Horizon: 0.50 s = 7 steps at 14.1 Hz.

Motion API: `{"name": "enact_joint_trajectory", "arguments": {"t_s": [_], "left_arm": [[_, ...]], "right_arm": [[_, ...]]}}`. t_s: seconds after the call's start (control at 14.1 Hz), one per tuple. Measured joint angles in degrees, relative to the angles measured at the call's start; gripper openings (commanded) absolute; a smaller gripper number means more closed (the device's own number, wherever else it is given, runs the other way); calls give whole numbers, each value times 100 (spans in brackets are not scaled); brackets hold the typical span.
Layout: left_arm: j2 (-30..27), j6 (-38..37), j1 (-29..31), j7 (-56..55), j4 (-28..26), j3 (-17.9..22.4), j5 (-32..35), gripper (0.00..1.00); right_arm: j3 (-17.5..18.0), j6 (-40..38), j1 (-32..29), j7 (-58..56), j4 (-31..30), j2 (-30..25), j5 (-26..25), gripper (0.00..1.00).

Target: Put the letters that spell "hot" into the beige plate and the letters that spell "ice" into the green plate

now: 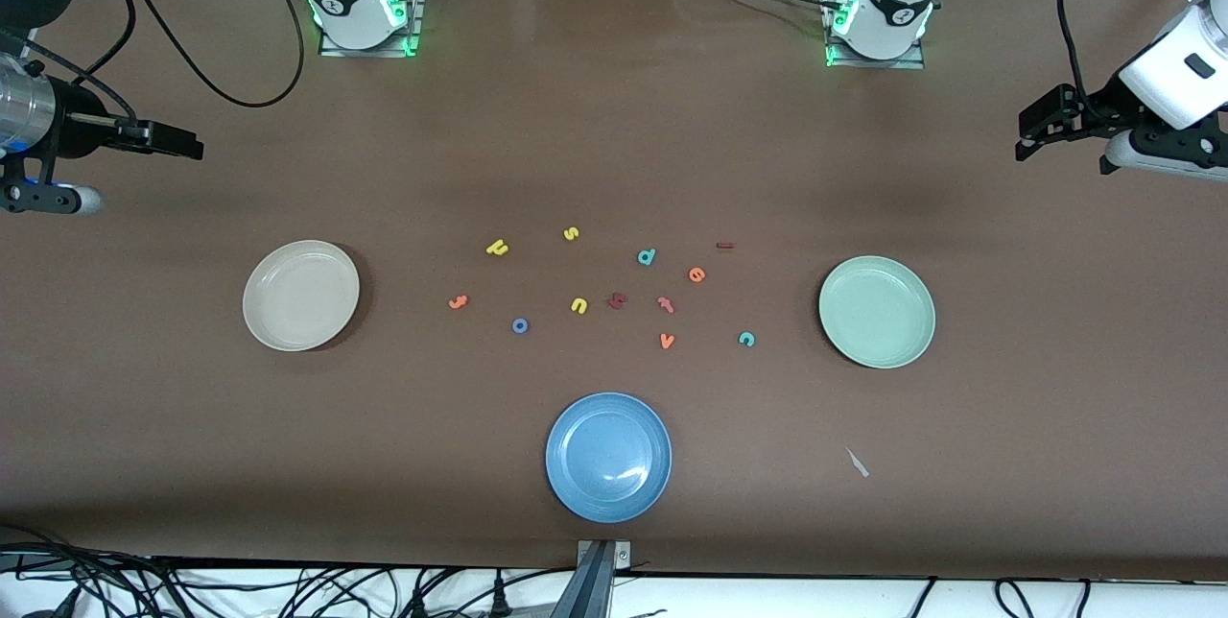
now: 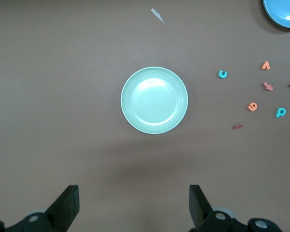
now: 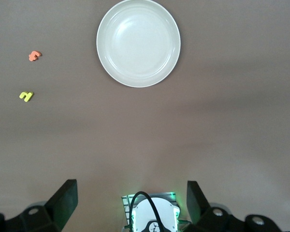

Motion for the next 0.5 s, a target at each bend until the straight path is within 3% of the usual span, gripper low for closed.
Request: {"name": "enact_joint_trajectory", "arguments": {"t_s": [0.5], "left_arm": [[0, -12, -63, -175, 1, -82, 0, 100]], "right_arm": [[0, -9, -6, -109, 0, 9, -3, 100]]}}
